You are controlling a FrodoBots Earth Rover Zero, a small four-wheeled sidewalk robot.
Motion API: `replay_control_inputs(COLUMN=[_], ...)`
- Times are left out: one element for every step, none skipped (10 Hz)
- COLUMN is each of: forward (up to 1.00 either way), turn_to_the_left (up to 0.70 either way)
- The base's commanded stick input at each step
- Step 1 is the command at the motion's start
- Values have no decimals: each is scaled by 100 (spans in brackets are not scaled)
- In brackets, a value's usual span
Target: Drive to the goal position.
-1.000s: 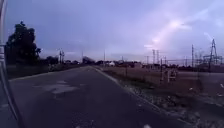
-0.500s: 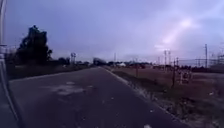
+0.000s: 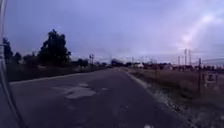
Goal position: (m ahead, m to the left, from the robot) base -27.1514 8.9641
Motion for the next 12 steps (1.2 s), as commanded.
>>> replay_control_inputs(forward=[0,0,0,0,0,0,0,0,0,0,0,0], turn_to_the_left=[70,70,70,70,70,70,70,70,70,70,70,70])
